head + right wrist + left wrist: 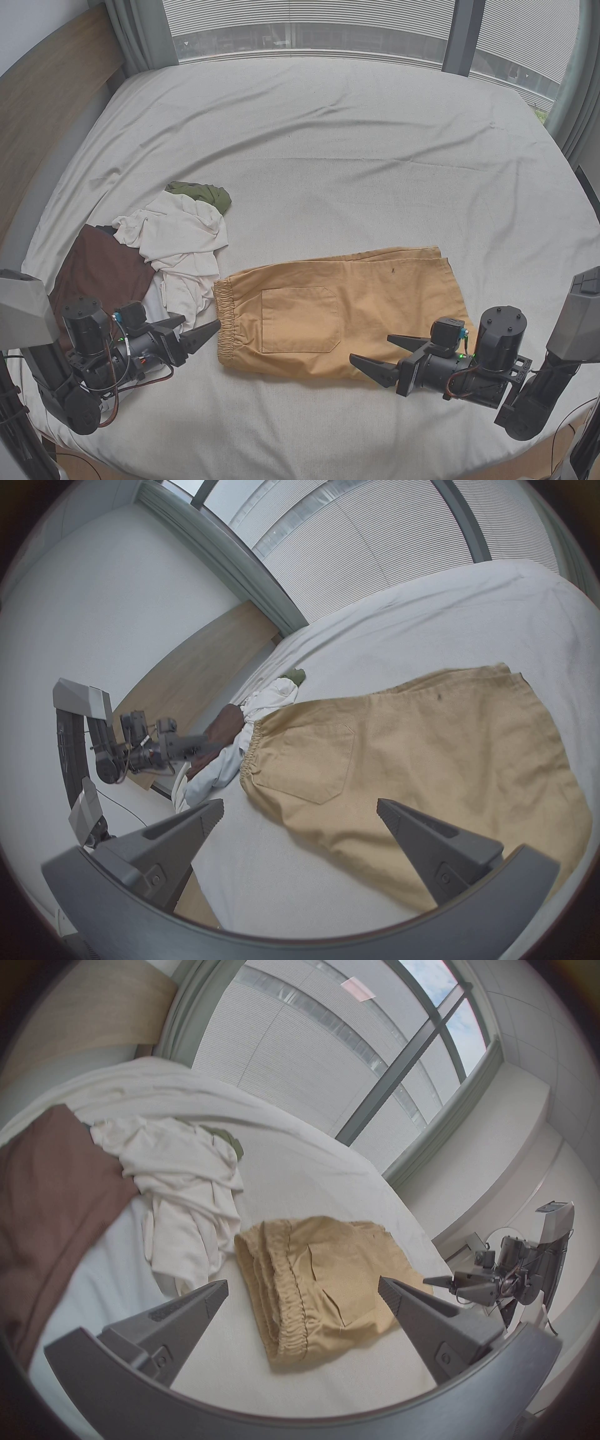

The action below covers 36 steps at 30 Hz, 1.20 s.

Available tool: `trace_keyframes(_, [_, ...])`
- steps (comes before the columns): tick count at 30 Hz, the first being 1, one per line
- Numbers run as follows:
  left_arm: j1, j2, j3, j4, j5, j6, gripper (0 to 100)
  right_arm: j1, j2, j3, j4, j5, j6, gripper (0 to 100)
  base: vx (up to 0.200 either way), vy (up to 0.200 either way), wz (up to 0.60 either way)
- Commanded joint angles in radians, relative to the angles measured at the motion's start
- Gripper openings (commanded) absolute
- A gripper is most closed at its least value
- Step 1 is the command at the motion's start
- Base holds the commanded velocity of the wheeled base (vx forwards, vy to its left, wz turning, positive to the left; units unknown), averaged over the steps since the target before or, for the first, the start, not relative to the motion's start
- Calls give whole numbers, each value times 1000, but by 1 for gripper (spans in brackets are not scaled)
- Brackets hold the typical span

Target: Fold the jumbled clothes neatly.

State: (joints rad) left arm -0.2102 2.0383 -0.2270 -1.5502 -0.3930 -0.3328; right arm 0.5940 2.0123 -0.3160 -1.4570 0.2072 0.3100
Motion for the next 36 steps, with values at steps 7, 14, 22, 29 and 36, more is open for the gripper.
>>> trace_keyframes(7, [-18,120,-48,-1,13,-98,100,-22,-24,-17,-3,11,0,100,0,0,0])
trace_keyframes(14, [-28,197,-95,-2,65,-120,100,-31,-27,-17,-5,12,0,100,0,0,0])
trace_keyframes(22, [-66,221,-121,-1,85,-200,100,-36,-60,-17,3,12,-2,100,0,0,0])
trace_keyframes(29, [-72,252,-150,-2,86,-258,100,-43,-90,-14,7,17,-2,100,0,0,0])
trace_keyframes(36, [-97,304,-201,-2,111,-278,100,-43,-103,-15,7,17,-2,100,0,0,0])
